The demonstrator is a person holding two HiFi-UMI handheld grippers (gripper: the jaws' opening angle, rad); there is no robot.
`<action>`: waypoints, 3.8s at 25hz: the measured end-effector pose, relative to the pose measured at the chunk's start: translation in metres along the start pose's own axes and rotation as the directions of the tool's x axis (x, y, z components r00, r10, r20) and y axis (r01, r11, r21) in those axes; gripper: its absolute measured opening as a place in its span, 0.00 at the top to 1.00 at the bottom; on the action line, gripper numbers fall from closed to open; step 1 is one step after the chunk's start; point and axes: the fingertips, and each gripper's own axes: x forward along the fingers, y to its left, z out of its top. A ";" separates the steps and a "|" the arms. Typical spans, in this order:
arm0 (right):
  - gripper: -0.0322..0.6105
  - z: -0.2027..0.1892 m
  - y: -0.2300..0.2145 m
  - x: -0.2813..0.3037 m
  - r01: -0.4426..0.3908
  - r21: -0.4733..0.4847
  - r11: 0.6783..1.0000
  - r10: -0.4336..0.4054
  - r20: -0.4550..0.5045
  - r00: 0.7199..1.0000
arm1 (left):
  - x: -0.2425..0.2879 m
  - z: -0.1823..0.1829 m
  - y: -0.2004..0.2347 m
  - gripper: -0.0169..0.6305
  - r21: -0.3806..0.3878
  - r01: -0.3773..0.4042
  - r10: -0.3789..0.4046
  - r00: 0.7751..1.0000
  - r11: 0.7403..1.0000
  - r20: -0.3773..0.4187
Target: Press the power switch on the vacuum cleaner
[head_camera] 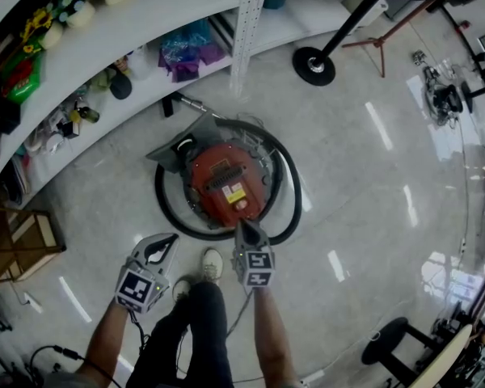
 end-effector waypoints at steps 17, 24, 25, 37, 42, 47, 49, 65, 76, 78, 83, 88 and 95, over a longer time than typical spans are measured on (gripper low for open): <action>0.93 -0.021 -0.017 0.041 0.009 -0.005 1.000 -0.009 -0.021 1.000 | -0.001 -0.003 0.008 0.96 0.006 -0.004 0.004 1.000 1.000 -0.004; 0.93 -0.024 -0.021 0.051 0.014 0.000 1.000 -0.014 -0.043 0.999 | 0.002 -0.010 0.010 0.96 0.012 -0.002 0.003 1.000 1.000 -0.020; 0.93 -0.024 -0.021 0.052 0.014 0.000 1.000 -0.014 -0.043 0.999 | 0.002 -0.010 0.010 0.96 0.010 -0.002 0.003 1.000 1.000 -0.020; 0.93 -0.029 -0.020 0.058 0.015 0.009 1.000 -0.015 -0.057 0.998 | -0.002 -0.011 0.019 0.96 -0.006 -0.013 0.013 1.000 1.000 -0.012; 0.93 -0.029 -0.020 0.057 0.020 0.000 1.000 -0.019 -0.057 0.998 | -0.001 -0.013 0.016 0.96 -0.008 -0.010 0.009 1.000 1.000 -0.010; 0.93 -0.028 -0.020 0.059 0.028 -0.032 0.999 -0.029 -0.051 0.998 | 0.000 -0.015 0.017 0.96 -0.011 -0.009 0.009 1.000 1.000 -0.015; 0.93 -0.029 -0.020 0.058 0.027 -0.037 0.999 -0.029 -0.060 0.998 | 0.001 -0.015 0.017 0.96 -0.012 -0.010 0.010 1.000 1.000 -0.016; 0.93 -0.034 -0.020 0.064 0.030 -0.066 0.997 -0.035 -0.070 0.997 | 0.001 -0.020 0.019 0.96 -0.017 -0.019 0.018 1.000 1.000 -0.025; 0.93 -0.037 -0.018 0.061 0.029 -0.042 0.999 -0.031 -0.050 0.998 | 0.000 -0.022 0.023 0.96 -0.029 -0.030 0.029 0.999 0.999 -0.017; 0.93 -0.035 -0.018 0.061 0.027 -0.044 0.999 -0.030 -0.052 0.998 | -0.001 -0.021 0.024 0.96 -0.029 -0.030 0.029 0.999 0.999 -0.016; 0.93 -0.036 -0.018 0.062 0.030 -0.055 0.998 -0.032 -0.049 0.998 | -0.002 -0.024 0.023 0.96 -0.026 -0.025 0.025 0.999 0.999 -0.021; 0.93 -0.036 -0.018 0.062 0.025 -0.049 0.998 -0.029 -0.066 0.997 | -0.002 -0.021 0.024 0.96 -0.021 -0.030 0.029 0.999 0.999 -0.012; 0.93 -0.022 -0.016 0.055 0.010 -0.043 0.999 -0.012 -0.033 0.999 | -0.005 -0.009 0.026 0.96 -0.017 -0.039 0.039 0.999 0.999 -0.002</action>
